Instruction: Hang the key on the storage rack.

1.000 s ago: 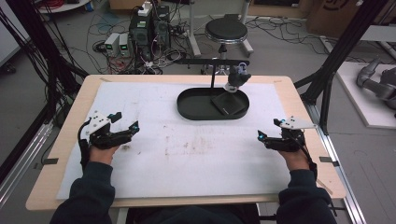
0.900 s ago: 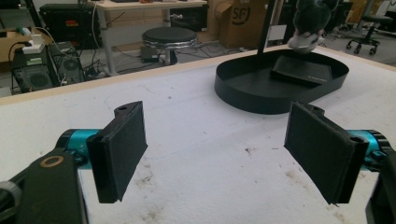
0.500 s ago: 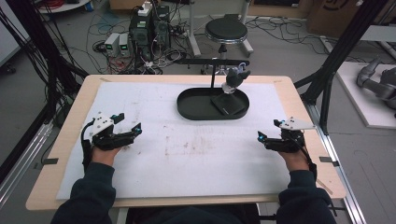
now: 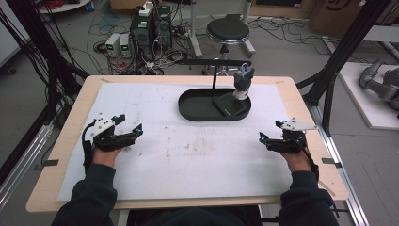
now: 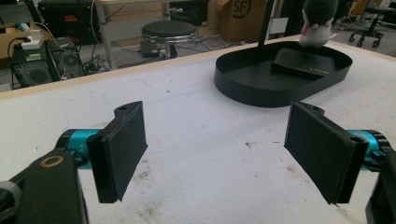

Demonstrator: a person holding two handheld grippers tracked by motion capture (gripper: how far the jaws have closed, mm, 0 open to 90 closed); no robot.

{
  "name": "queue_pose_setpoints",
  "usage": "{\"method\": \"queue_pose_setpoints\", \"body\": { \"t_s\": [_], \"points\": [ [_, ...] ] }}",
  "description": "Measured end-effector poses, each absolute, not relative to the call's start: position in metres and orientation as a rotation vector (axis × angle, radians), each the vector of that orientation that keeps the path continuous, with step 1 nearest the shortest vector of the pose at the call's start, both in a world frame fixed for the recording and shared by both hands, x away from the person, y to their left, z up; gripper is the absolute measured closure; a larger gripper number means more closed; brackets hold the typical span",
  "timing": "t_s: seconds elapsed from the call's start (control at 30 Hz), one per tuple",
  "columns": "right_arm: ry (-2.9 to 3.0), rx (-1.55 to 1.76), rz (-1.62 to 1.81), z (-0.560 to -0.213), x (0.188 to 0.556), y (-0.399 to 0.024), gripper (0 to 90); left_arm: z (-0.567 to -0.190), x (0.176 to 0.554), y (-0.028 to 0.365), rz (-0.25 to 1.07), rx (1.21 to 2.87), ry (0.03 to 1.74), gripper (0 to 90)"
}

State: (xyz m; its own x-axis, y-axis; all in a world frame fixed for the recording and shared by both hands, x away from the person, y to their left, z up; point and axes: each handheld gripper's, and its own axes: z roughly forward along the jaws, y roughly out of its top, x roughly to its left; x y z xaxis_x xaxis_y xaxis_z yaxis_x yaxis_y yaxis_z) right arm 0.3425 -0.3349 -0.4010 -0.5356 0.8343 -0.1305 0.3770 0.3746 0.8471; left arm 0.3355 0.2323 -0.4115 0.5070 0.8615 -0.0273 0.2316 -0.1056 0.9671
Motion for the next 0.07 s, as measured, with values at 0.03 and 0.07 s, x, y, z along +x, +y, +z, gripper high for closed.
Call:
{"method": "queue_pose_setpoints", "body": {
  "t_s": [0.03, 0.07],
  "points": [
    [2.082, 1.043, 1.079, -0.4008, 0.3424, -0.335, 20.2, -0.4116, 0.3354, 0.2322, 0.7, 1.629, 0.952, 20.5],
    [2.081, 1.043, 1.079, -0.4008, 0.3423, -0.3351, 20.2, -0.4117, 0.3354, 0.2318, 0.698, 1.627, 0.952, 20.5]
  ]
}}
